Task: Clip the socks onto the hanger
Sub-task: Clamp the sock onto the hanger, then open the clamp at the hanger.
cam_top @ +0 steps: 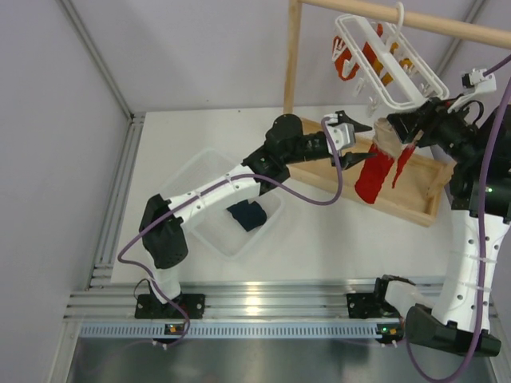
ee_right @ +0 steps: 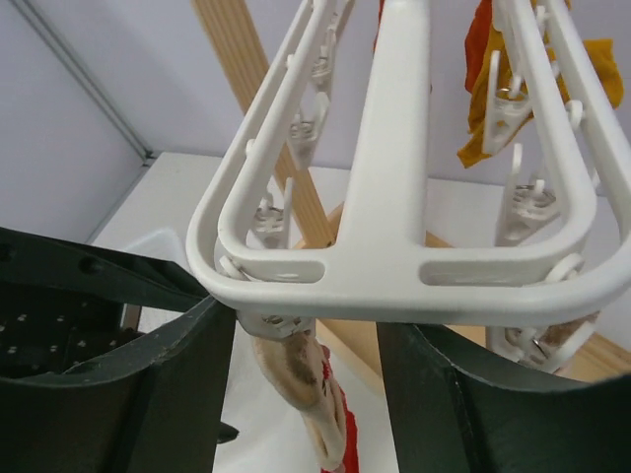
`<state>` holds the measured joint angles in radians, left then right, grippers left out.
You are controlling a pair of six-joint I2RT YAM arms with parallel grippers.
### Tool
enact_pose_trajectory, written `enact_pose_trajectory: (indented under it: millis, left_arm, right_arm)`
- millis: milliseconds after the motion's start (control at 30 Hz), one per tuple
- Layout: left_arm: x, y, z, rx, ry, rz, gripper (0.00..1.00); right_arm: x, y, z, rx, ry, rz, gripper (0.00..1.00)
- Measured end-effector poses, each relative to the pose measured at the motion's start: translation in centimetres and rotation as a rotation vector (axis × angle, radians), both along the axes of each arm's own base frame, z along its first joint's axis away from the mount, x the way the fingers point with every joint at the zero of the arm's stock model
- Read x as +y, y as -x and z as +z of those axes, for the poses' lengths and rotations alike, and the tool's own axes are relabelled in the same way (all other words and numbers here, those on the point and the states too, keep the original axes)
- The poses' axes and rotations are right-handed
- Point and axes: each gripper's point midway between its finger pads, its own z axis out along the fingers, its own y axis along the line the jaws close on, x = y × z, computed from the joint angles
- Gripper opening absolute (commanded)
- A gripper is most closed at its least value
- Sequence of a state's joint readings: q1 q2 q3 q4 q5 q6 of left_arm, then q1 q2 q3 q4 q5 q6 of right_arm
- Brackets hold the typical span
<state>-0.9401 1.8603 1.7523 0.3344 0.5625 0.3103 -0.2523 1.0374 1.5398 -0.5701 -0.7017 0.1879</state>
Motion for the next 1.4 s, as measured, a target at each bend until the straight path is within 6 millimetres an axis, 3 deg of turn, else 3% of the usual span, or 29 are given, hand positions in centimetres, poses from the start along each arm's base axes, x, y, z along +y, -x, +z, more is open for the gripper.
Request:
enact_pose_trajectory:
  millis: [300,567,767,933,1000,1167,1400]
  left_arm:
    - [0.5,-0.6,0.2,0.027,0.023,0.055,0.67]
    - [1.5,-1.7,0.4,0.085,0.036,0.14,0.67]
    - [1.0,-2.7,4.0,0.128,0.128,0.155,0.65]
    - [-0.3,-3.6,4.9,0.168,0.18,0.144,0.64]
    - [-0.9,-4.1,4.2,0.184,0.181,0.147,0.64]
    - [-2.2,-5.3,2.3,0.213,0.167,0.161,0.64]
    - [-2.8,-6.1,2.3,0.21,0.179,0.174,0.63]
  right_arm:
    - [-3.2,-1.7,-1.1,0.035,0.031,-0.172,0.56]
    - [-6.2,-3.1,-1.0,0.039,0.048,-0.301,0.62]
    - [-7.0,-3.7,-0.3,0.021,0.052,-0.336,0.75]
    - [-7.2,-3.4,0.5,-0.006,0.078,-0.344,0.85]
    - [-7.6,-3.1,0.7,-0.015,0.098,-0.354,0.99]
    - [-8.5,-2.1,1.5,-0.034,0.154,-0.381,1.0]
    - [-8.5,0.4,1.7,-0.045,0.229,-0.311,1.0]
